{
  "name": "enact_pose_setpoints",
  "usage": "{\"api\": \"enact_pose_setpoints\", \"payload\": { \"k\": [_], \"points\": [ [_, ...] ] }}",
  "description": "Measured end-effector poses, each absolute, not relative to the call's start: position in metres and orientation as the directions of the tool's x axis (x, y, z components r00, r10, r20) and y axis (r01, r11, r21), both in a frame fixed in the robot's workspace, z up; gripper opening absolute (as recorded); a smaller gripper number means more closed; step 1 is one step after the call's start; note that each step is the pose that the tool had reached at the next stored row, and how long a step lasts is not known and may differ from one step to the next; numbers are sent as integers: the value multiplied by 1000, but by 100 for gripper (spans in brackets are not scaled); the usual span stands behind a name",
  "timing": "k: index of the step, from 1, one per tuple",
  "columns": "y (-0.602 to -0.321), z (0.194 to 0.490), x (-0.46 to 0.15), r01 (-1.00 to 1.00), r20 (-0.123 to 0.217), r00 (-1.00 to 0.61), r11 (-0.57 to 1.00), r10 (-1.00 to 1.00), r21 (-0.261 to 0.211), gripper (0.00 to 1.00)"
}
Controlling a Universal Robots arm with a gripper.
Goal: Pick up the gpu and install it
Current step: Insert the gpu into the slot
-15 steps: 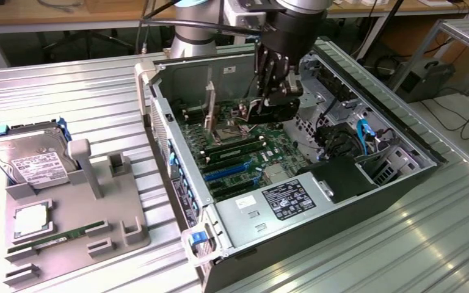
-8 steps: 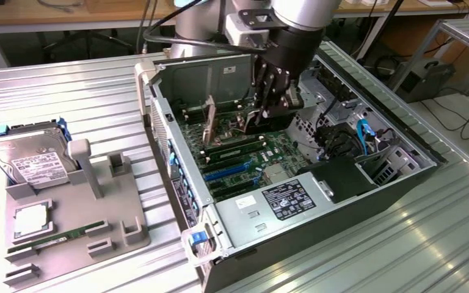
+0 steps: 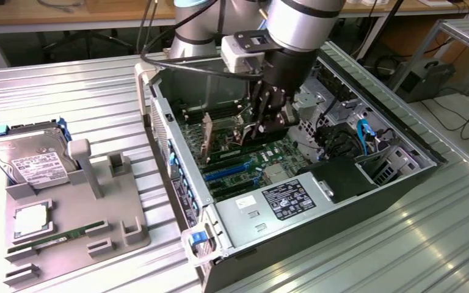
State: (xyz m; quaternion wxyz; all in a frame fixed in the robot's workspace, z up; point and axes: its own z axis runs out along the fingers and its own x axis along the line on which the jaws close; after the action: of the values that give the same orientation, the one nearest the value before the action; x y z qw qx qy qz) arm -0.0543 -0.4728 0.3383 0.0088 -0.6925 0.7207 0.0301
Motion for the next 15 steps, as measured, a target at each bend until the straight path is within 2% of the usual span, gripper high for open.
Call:
{"api": "enact_pose_setpoints", "payload": {
  "k": [15],
  "points": [
    [-473, 306, -68, -999, -54, -35, 34, -998, 31, 26]
  ]
}}
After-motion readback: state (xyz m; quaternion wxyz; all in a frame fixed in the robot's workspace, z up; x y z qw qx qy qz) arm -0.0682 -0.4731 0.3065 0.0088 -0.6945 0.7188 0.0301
